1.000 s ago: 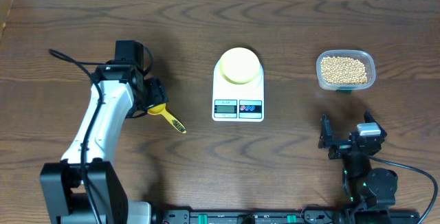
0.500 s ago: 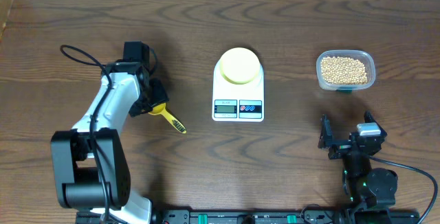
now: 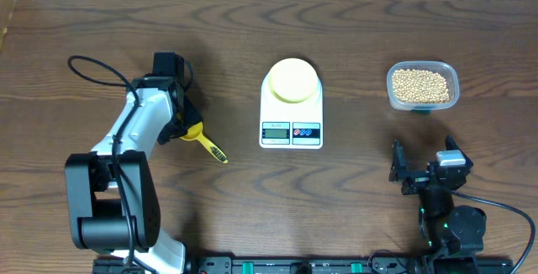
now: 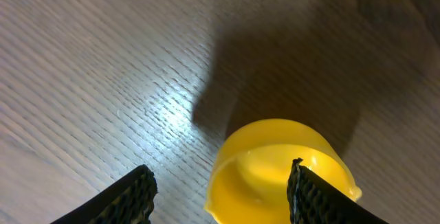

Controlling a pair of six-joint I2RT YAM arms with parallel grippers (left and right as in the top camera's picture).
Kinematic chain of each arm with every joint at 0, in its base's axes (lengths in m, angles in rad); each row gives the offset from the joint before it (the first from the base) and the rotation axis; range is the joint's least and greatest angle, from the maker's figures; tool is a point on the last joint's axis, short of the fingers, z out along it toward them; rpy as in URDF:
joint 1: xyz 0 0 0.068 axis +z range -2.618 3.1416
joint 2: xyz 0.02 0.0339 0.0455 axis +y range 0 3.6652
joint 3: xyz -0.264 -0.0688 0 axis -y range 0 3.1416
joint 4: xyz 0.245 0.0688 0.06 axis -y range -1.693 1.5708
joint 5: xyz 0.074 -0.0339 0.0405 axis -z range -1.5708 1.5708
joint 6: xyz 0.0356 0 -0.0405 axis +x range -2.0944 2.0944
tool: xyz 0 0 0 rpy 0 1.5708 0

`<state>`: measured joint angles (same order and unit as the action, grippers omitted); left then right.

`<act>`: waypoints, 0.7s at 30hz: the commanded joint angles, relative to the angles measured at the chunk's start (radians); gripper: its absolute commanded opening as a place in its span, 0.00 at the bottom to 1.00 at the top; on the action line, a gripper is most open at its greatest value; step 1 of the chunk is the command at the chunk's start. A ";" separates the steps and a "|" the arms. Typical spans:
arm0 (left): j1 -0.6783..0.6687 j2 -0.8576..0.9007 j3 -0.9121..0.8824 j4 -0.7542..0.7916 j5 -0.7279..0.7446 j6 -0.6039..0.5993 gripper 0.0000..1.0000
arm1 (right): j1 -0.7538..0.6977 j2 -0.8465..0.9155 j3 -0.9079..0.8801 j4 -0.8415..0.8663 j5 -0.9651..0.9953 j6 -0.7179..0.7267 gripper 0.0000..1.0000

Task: Scoop item into bowl and weigh 50g on scale
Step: 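Lower the left gripper and grasp the yellow scoop's cup rim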

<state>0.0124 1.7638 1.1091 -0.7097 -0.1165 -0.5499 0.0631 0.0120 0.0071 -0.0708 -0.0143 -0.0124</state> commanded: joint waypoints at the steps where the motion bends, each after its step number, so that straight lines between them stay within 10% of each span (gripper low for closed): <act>1: 0.004 0.015 -0.040 0.026 -0.034 -0.071 0.63 | 0.008 -0.005 -0.002 -0.004 0.001 -0.011 0.99; 21: 0.004 0.015 -0.072 0.095 0.029 -0.182 0.42 | 0.008 -0.005 -0.002 -0.004 0.001 -0.011 0.99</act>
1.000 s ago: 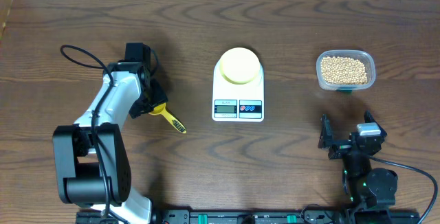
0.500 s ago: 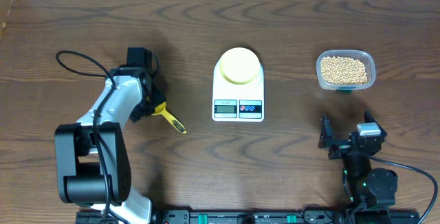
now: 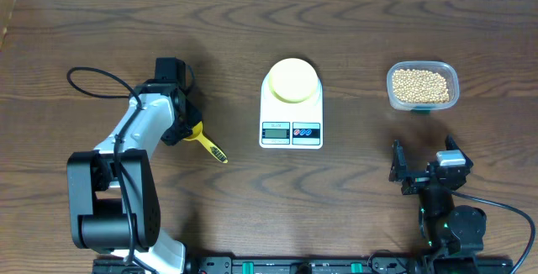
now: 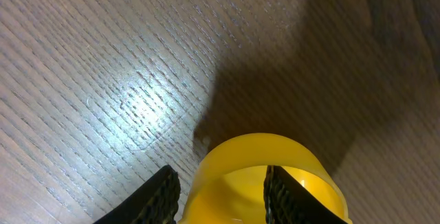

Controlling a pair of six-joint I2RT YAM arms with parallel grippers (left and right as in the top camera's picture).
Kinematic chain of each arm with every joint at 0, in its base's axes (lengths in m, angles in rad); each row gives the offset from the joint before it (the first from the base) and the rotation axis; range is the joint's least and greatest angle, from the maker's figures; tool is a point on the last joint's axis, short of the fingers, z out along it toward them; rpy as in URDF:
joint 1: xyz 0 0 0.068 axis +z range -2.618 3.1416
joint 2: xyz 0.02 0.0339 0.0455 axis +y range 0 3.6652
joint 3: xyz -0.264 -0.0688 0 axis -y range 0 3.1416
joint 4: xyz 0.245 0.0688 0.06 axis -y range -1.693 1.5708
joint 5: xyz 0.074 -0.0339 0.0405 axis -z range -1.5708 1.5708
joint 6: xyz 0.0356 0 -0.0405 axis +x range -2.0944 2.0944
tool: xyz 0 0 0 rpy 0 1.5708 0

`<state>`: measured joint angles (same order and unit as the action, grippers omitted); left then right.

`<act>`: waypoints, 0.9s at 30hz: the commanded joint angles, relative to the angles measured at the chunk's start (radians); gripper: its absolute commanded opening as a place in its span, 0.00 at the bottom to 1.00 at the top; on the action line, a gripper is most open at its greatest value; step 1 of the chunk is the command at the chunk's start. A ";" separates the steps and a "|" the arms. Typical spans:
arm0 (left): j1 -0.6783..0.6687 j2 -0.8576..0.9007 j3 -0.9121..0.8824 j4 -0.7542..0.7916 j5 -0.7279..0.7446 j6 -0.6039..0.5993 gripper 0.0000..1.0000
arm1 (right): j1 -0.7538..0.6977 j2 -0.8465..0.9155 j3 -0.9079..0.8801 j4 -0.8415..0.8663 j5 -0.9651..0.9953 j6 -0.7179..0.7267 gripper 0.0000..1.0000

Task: Scoop item into bowl and weigh 50g on scale
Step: 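Lower the left gripper and grasp the yellow scoop's cup rim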

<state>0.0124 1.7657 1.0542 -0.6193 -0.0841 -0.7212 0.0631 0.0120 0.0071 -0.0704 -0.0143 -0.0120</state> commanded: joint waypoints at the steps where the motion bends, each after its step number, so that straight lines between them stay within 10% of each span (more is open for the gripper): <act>1: 0.004 0.014 -0.021 0.005 -0.004 -0.010 0.42 | 0.008 -0.005 -0.002 -0.005 0.001 -0.012 0.99; 21: 0.004 0.029 -0.092 0.061 -0.006 -0.027 0.35 | 0.008 -0.005 -0.002 -0.005 0.001 -0.012 0.99; 27: 0.004 0.029 -0.107 0.069 -0.006 -0.043 0.19 | 0.008 -0.005 -0.002 -0.005 0.001 -0.012 0.99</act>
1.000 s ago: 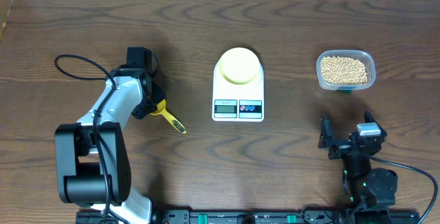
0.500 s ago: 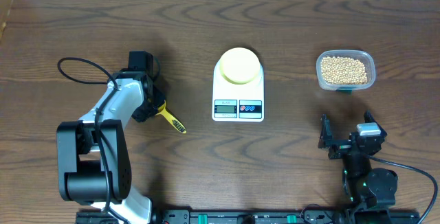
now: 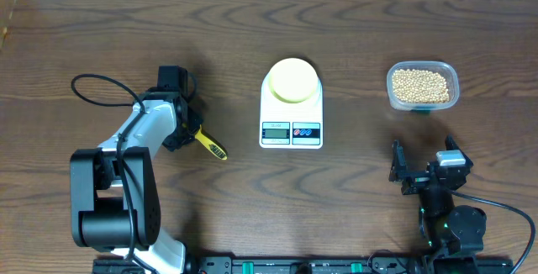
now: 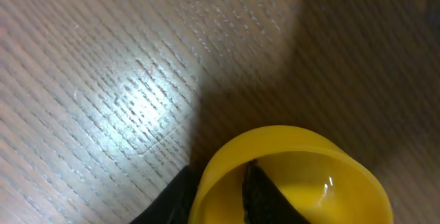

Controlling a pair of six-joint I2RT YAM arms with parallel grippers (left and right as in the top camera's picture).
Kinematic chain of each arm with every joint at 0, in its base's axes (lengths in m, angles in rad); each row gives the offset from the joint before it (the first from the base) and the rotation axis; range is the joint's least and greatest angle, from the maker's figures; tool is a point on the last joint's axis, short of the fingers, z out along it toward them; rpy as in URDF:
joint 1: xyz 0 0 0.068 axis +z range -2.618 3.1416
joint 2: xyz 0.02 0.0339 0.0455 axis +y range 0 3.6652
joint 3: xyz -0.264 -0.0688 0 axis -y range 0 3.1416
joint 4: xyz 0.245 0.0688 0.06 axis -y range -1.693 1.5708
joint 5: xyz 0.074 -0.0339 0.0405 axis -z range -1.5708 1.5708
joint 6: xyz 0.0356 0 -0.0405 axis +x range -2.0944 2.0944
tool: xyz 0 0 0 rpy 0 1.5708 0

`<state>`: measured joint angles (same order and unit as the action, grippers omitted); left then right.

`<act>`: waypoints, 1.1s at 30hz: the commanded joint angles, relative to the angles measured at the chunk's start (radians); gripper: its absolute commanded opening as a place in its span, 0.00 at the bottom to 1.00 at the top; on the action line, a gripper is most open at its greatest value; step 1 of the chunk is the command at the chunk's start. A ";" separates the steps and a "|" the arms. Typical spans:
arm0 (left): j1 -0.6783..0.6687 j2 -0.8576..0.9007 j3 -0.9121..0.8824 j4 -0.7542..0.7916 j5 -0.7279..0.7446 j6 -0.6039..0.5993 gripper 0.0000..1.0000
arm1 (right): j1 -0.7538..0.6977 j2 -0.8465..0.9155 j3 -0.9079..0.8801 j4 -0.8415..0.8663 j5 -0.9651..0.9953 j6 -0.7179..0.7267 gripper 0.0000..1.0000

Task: Scoop item into bowl and weigh 50g on scale
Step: 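Lower the left gripper and grasp the yellow scoop's cup rim, then lift the scoop with the left gripper toward the right gripper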

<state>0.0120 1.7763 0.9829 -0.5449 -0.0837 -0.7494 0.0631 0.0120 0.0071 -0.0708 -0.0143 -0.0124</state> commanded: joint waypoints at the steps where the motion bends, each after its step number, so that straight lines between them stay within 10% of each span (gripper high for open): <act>1: 0.005 0.018 -0.036 -0.002 -0.006 -0.015 0.19 | 0.008 -0.005 -0.002 -0.004 0.001 -0.011 0.99; 23: 0.005 -0.017 -0.032 0.012 -0.006 -0.015 0.07 | 0.008 -0.005 -0.002 -0.004 0.001 -0.011 0.99; 33: 0.005 -0.386 -0.032 -0.056 -0.006 -0.018 0.07 | 0.008 -0.005 -0.002 -0.004 0.001 -0.011 0.99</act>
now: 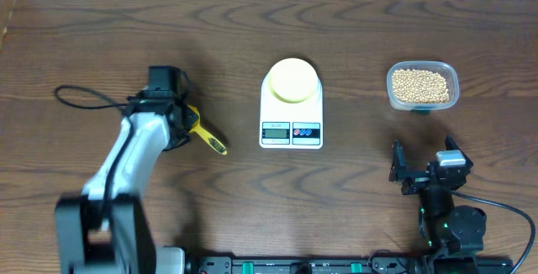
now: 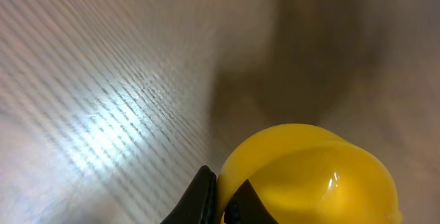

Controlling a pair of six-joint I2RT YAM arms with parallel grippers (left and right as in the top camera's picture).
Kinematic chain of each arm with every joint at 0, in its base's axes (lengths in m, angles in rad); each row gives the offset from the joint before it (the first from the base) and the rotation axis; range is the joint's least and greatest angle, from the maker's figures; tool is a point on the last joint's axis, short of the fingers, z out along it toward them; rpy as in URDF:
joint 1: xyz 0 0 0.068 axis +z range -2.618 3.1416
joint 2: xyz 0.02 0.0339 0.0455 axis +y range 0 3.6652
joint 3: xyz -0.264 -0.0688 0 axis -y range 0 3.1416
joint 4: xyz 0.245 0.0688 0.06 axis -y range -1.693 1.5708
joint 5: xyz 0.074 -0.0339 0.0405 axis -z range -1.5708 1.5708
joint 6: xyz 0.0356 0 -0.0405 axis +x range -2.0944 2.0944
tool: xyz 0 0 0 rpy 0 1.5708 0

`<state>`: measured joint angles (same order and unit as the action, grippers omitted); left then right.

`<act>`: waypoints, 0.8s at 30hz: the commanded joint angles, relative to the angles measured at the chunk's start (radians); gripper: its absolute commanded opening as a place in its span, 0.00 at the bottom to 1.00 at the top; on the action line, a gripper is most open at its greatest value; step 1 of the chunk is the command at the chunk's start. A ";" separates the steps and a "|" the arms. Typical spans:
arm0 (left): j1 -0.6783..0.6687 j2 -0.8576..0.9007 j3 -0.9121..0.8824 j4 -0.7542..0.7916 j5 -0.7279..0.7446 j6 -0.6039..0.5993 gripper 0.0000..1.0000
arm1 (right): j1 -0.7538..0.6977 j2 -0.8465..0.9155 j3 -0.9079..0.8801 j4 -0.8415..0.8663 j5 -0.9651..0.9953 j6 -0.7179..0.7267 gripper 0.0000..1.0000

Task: Scoop item into bowl and weigh 50g on scale
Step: 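Lift the scoop with the left gripper toward the right gripper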

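Note:
My left gripper [image 1: 179,121] is shut on the rim of a yellow scoop [image 1: 205,136], whose ridged handle points toward the scale. In the left wrist view the scoop's round cup [image 2: 313,176] fills the lower right, its wall pinched between the two black fingers [image 2: 205,195]. A pale yellow bowl [image 1: 292,81] sits on the white scale [image 1: 292,127] at the middle. A clear tub of soybeans [image 1: 422,86] stands at the right. My right gripper [image 1: 423,165] rests open near the front right, holding nothing.
Brown wooden table [image 1: 353,198]. A black cable [image 1: 80,97] loops left of the left arm. The scale's display and buttons face the front edge.
The left jaws have gone from nearly shut to pinched tight on the scoop's rim. The arm's pose has changed and the scoop sits slightly farther back. The wrist view is blurred.
The left jaws first stood wide apart on either side of the scoop's cup on the table. They were narrower at the second moment, then close about one wall of the cup. Now they grip that wall. The right arm has stayed still throughout.

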<state>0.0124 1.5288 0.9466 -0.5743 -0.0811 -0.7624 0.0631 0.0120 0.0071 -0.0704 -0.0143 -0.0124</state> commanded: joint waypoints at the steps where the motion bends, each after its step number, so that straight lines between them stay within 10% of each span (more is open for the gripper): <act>1: 0.004 -0.189 0.005 -0.043 -0.009 -0.019 0.07 | 0.008 -0.005 -0.002 -0.005 0.001 -0.011 0.99; 11: 0.004 -0.538 0.004 -0.250 -0.009 -0.312 0.07 | 0.009 -0.005 -0.002 0.000 -0.058 0.008 0.99; 19: 0.004 -0.493 0.004 -0.367 0.120 -0.422 0.07 | 0.011 0.008 -0.002 0.025 -0.391 0.887 0.99; 24: 0.003 -0.412 0.004 -0.348 0.254 -0.422 0.07 | 0.011 0.008 -0.002 0.027 -0.553 1.074 0.99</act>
<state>0.0124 1.0706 0.9466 -0.9272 0.0566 -1.1633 0.0700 0.0185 0.0071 -0.0402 -0.4171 0.8478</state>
